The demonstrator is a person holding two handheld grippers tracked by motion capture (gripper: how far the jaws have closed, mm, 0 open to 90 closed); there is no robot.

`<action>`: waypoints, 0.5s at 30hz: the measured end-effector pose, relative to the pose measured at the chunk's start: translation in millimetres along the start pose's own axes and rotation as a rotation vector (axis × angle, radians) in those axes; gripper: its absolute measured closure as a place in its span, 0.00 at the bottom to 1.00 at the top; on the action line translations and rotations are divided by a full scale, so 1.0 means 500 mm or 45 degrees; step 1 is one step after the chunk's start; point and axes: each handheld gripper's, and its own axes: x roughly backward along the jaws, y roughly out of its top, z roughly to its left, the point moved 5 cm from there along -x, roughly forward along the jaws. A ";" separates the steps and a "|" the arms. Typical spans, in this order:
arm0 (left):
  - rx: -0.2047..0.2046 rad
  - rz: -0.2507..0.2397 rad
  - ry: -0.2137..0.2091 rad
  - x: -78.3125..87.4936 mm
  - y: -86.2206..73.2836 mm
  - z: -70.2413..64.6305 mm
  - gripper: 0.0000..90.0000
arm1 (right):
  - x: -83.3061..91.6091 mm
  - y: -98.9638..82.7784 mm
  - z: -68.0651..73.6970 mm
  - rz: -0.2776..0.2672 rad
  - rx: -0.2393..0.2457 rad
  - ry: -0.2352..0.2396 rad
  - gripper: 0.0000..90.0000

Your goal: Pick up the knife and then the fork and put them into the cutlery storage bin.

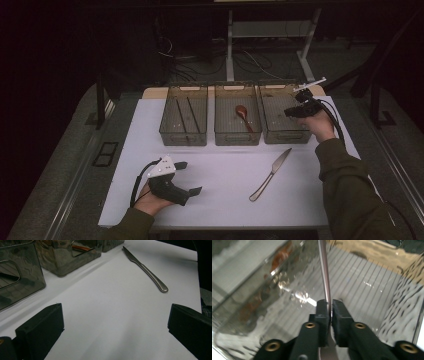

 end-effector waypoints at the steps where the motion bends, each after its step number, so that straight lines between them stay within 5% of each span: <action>1: 0.000 -0.001 0.000 0.000 0.000 0.000 0.00 | 0.003 0.002 0.000 -0.013 -0.001 -0.003 0.82; 7: -0.003 -0.001 0.001 0.001 0.000 0.000 0.00 | 0.037 0.005 0.005 -0.090 -0.004 0.002 0.69; 15: -0.002 0.001 0.005 -0.001 0.000 -0.001 0.00 | 0.098 -0.019 0.031 -0.176 0.018 0.082 0.68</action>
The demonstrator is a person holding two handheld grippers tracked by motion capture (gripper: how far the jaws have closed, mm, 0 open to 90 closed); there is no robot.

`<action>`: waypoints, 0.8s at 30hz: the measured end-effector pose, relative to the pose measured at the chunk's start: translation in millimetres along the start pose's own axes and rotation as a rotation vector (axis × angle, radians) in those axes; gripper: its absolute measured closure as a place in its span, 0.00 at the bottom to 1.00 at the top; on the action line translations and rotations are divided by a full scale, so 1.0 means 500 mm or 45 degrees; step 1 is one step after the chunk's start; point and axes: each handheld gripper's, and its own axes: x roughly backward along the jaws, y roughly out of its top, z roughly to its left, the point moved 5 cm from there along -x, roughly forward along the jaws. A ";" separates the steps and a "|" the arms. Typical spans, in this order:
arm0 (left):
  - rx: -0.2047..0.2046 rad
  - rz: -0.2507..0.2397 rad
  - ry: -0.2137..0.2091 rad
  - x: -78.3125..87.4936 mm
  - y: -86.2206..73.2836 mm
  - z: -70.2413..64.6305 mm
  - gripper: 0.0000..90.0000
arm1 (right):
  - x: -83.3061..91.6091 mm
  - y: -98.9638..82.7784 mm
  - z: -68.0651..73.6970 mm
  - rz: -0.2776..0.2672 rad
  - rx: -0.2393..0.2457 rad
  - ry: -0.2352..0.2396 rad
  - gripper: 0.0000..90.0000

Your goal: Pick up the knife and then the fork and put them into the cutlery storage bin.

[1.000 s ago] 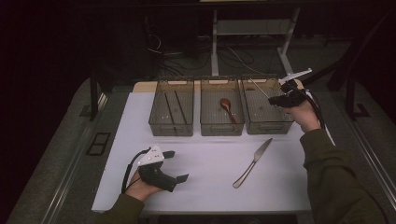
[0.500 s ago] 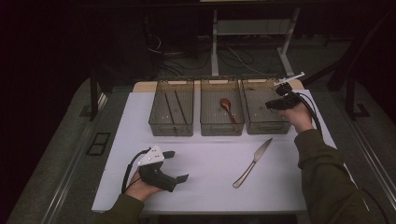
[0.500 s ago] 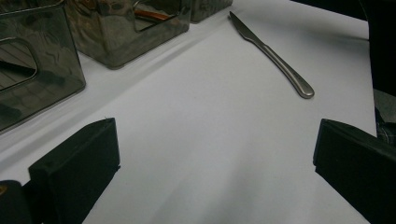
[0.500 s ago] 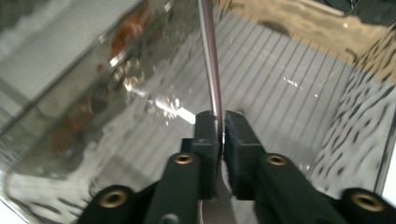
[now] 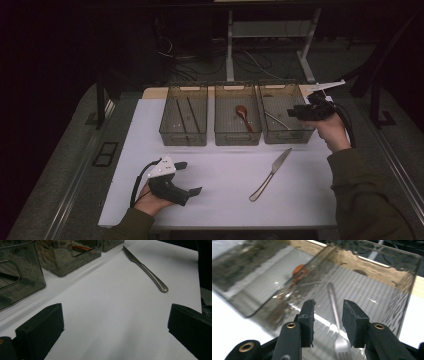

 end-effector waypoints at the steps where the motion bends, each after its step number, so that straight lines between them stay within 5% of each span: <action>1: 0.000 0.001 0.000 0.000 0.000 0.000 0.00 | 0.007 -0.004 0.006 -0.002 0.000 0.015 0.68; 14: 0.000 0.002 0.003 0.000 0.000 0.000 0.00 | 0.060 -0.071 0.082 0.044 0.164 0.153 0.96; 24: -0.002 0.003 0.003 0.000 0.000 -0.001 0.00 | 0.013 -0.123 0.113 0.189 0.222 0.209 0.99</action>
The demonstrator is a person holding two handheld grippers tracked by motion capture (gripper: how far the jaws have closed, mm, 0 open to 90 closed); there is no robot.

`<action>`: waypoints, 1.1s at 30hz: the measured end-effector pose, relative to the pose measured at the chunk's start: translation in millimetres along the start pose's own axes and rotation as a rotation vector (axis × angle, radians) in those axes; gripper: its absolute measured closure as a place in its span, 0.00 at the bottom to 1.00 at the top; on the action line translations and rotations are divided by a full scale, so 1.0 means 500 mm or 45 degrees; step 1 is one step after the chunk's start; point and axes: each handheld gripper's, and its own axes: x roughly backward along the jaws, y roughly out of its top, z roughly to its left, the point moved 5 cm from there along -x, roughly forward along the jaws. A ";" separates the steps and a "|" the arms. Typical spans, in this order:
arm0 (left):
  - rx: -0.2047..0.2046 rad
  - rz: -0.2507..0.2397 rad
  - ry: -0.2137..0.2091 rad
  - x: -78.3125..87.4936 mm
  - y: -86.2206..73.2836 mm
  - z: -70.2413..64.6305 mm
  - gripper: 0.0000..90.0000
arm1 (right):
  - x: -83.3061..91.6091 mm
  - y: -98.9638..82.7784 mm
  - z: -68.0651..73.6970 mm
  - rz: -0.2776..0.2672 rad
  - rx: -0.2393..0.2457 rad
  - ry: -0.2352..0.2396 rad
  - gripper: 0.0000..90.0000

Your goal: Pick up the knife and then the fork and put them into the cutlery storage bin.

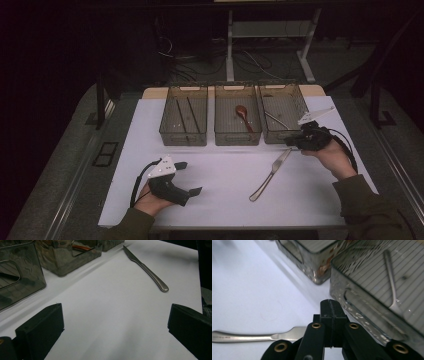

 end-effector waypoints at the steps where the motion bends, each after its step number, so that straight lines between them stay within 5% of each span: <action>1: 0.000 0.000 0.000 0.000 0.000 0.000 0.00 | -0.007 -0.002 0.002 0.011 -0.001 0.002 0.99; 19: -0.001 0.003 -0.004 -0.001 -0.001 0.000 0.00 | -0.109 -0.031 0.003 0.225 0.062 -0.060 0.99; 33: -0.001 0.004 -0.005 0.000 -0.001 0.000 0.00 | -0.107 -0.044 0.002 0.274 0.078 -0.065 0.99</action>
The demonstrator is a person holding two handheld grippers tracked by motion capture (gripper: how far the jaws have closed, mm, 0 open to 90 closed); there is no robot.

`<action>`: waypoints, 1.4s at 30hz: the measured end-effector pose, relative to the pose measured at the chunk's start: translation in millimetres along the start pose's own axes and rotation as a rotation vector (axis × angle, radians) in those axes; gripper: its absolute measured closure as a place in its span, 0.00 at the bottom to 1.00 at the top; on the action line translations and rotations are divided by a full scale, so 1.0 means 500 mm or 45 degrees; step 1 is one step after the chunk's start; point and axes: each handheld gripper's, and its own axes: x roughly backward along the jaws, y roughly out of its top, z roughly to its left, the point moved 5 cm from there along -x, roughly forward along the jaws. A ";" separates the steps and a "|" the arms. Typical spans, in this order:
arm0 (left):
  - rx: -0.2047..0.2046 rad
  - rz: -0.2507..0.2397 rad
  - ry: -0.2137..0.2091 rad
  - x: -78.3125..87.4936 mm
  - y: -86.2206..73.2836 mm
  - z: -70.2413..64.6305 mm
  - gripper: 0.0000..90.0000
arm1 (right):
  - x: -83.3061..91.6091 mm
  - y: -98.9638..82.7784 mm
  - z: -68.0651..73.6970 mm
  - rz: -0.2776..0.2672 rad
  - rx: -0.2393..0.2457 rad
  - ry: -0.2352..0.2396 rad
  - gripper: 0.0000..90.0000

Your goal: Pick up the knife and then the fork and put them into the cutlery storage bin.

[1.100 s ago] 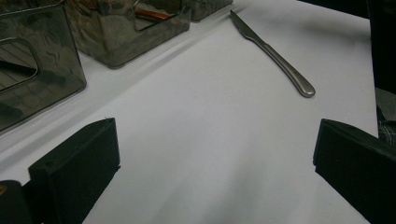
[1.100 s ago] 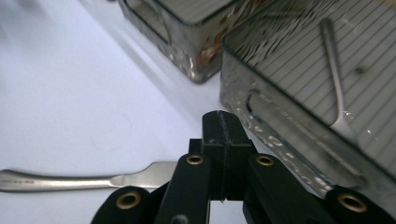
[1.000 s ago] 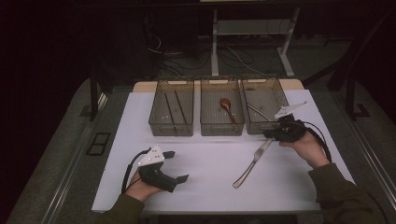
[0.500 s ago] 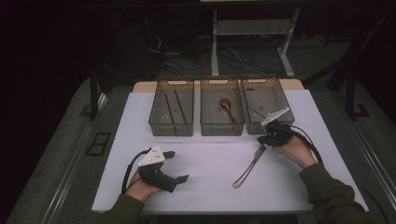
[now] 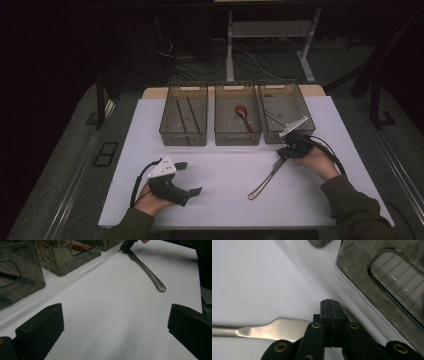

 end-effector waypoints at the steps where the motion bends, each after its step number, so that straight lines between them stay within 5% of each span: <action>1: 0.000 0.000 0.000 0.000 0.000 0.000 0.00 | 0.001 -0.002 0.000 0.004 0.002 0.001 0.99; 17: 0.006 -0.005 0.003 0.001 0.000 0.000 0.00 | 0.030 -0.049 0.004 0.051 -0.021 0.021 0.99; 35: -0.001 -0.004 0.000 0.001 0.001 -0.002 0.00 | 0.064 -0.106 0.039 0.087 -0.019 0.060 0.99; 42: -0.002 -0.003 -0.002 0.000 0.001 -0.001 0.00 | 0.082 -0.084 0.039 0.033 -0.025 0.123 0.74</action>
